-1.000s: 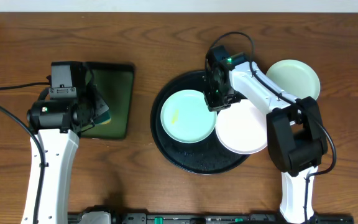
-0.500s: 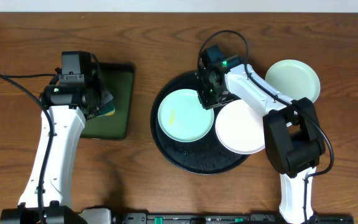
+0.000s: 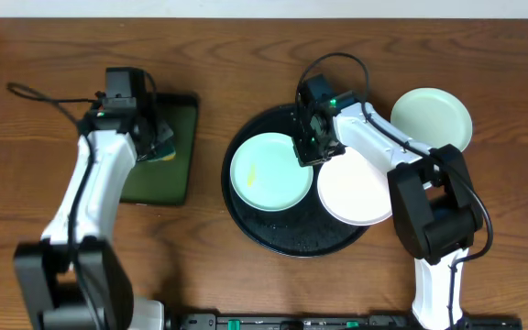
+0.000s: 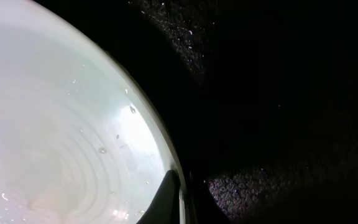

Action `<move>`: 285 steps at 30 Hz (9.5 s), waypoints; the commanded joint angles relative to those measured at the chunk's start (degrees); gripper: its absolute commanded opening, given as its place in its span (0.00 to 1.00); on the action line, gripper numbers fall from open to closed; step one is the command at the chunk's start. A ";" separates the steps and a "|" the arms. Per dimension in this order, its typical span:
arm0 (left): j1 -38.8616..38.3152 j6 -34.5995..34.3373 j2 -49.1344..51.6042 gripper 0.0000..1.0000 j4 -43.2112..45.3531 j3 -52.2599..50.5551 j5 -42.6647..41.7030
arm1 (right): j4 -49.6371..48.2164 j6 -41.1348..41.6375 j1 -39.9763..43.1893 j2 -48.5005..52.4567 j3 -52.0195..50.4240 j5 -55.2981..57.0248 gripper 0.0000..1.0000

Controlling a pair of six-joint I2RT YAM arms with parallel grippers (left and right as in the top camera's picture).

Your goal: Clean dirty plates on tray and stack at the side

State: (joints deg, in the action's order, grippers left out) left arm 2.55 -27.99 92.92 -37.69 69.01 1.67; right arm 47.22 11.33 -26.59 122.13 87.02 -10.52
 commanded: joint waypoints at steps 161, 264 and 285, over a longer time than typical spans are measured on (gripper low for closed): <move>-26.14 -8.26 5.14 0.07 0.39 -7.89 18.23 | -7.74 7.10 -6.19 0.83 -5.14 5.35 0.01; 5.42 -5.27 -18.99 0.07 -3.63 -9.05 -0.20 | -4.07 -18.88 -19.87 -25.70 1.27 57.96 0.01; 5.42 -5.27 -18.97 0.08 -3.61 -9.05 -0.20 | -34.77 -68.98 -34.23 -27.17 1.27 86.16 0.01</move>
State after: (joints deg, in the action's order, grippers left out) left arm 7.73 -33.61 74.15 -41.39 60.36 1.58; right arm 12.73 -53.41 -60.84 95.94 87.48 71.48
